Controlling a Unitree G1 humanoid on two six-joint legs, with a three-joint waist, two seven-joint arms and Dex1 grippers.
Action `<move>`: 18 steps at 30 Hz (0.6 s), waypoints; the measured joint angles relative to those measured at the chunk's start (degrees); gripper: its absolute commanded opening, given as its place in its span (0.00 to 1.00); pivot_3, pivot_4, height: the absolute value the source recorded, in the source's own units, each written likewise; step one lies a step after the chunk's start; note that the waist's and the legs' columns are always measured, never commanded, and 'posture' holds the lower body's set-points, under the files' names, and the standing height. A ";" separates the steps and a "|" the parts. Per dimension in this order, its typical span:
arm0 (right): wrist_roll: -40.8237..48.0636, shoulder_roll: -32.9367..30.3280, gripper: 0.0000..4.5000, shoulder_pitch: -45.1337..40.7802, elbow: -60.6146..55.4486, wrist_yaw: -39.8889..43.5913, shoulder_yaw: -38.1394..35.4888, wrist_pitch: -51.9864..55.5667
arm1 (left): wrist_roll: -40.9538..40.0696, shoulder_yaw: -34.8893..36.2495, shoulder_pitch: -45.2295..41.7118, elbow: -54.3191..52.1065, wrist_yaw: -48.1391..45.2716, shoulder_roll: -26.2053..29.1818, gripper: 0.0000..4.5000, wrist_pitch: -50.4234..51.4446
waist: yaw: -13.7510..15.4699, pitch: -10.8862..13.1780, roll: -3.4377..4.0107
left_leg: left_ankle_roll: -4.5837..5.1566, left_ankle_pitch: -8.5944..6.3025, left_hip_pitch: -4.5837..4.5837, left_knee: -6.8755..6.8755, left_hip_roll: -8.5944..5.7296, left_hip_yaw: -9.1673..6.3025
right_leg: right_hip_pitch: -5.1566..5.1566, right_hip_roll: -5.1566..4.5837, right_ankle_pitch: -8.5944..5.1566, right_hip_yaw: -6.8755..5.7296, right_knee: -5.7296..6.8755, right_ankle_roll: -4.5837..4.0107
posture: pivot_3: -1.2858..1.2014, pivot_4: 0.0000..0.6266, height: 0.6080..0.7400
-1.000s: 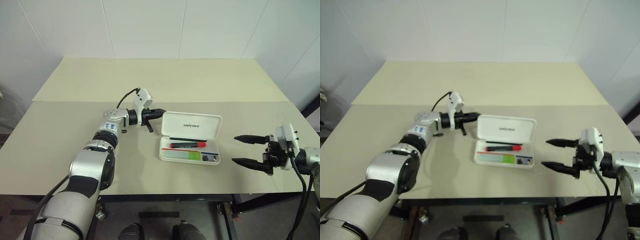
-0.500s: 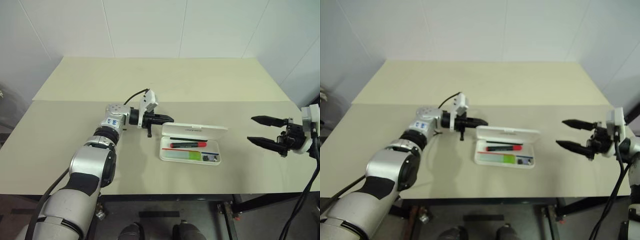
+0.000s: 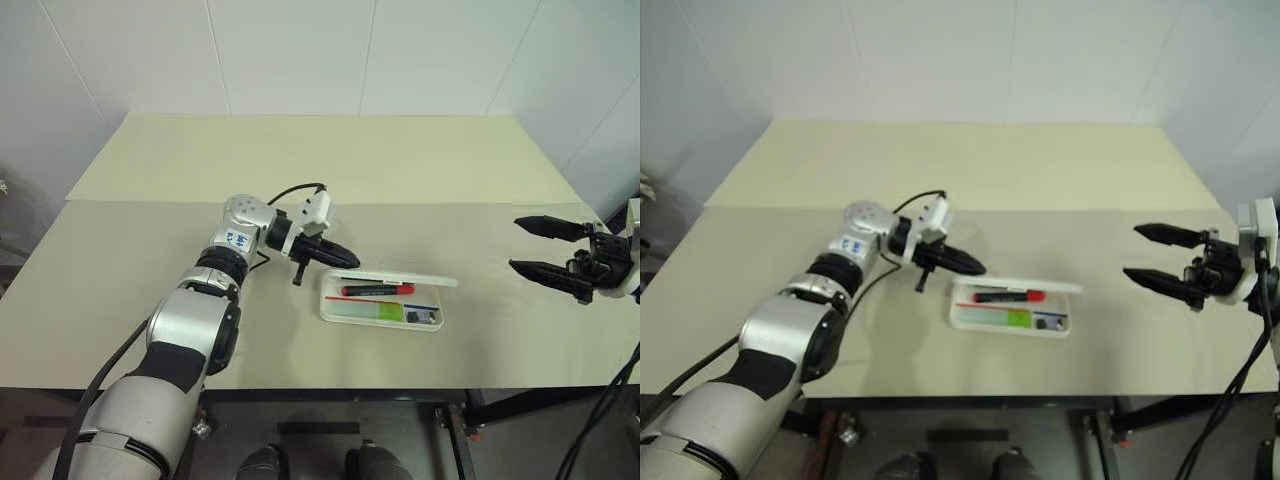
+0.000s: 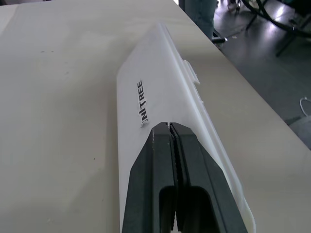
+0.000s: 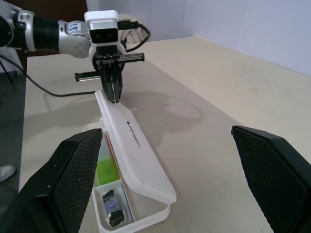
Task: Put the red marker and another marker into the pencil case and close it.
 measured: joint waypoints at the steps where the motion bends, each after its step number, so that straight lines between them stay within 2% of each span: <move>1: 0.86 -0.45 1.00 0.17 0.00 0.02 0.95 -0.15 | 0.46 -0.94 0.13 -0.51 -0.01 -0.21 0.01 -0.55 | 0.00 0.00 0.00 | 0.01 0.00 0.00 0.01 -0.01 0.00 | 0.00 0.00 0.00 0.03 0.01 0.00 | 0.52 0.24 1.00; 14: 2.33 -2.22 1.00 0.21 0.06 0.16 4.52 -1.63 | 6.42 -11.06 4.06 -2.91 0.50 -0.44 0.01 -10.00 | -0.04 0.00 0.00 | 0.27 -0.15 0.02 0.05 0.02 -0.03 | 0.00 -0.01 0.00 0.46 0.07 -0.01 | 0.52 0.24 1.00; 18: 3.39 -2.22 1.00 0.68 -0.18 0.17 4.60 -1.51 | 9.25 -13.92 3.23 -3.59 4.71 0.13 0.01 -13.26 | -0.08 -0.01 0.02 | 0.35 -0.20 0.44 0.05 0.02 -0.05 | 0.44 -0.03 -0.01 0.48 0.04 -0.02 | 0.52 0.24 1.00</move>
